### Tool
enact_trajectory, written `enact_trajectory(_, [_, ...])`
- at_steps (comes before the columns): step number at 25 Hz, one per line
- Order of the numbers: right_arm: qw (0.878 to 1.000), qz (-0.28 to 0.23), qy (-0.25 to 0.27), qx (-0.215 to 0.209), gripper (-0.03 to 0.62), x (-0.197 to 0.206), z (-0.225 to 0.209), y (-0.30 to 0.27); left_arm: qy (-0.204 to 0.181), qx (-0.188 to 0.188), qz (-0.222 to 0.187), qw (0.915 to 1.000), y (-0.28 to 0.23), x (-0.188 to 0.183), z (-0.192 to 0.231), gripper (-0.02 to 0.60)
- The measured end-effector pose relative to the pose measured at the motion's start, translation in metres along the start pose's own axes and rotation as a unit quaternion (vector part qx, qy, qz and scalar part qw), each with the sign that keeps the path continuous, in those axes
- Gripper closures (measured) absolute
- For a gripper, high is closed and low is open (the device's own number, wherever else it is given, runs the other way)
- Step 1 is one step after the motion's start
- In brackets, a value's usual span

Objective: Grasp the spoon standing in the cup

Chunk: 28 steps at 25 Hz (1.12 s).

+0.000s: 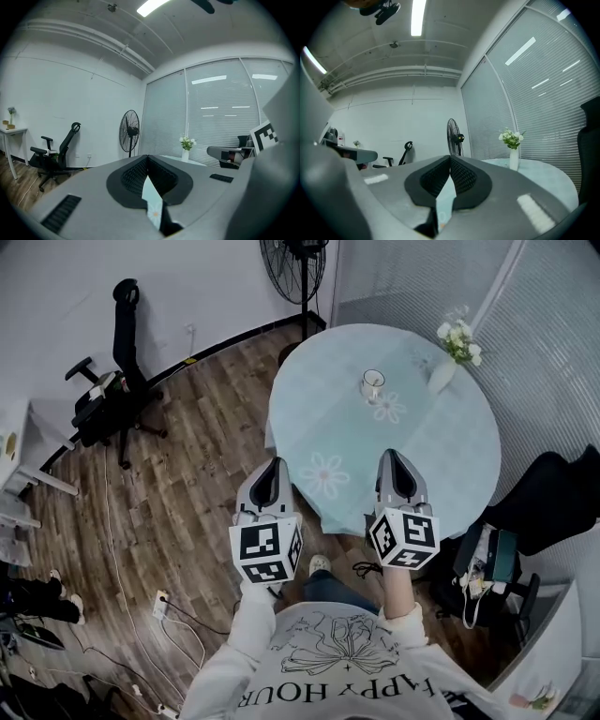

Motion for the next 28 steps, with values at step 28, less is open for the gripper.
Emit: enact_trajectory(28, [0.999,0.036,-0.008,0.031,0.582,0.001,-0.061,-0.161,0.003,0.021,0.039,0.999,-0.176,-0.007,0.021,0.575])
Point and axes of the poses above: the fingertips, and each gripper's own axes: y backward along the fingers, z to its left, x out of its underside, the point moved 10 cm from there along y, backward along the fingers, and after that the axes turned 13 degrees about -y, right-handed, at the moved point
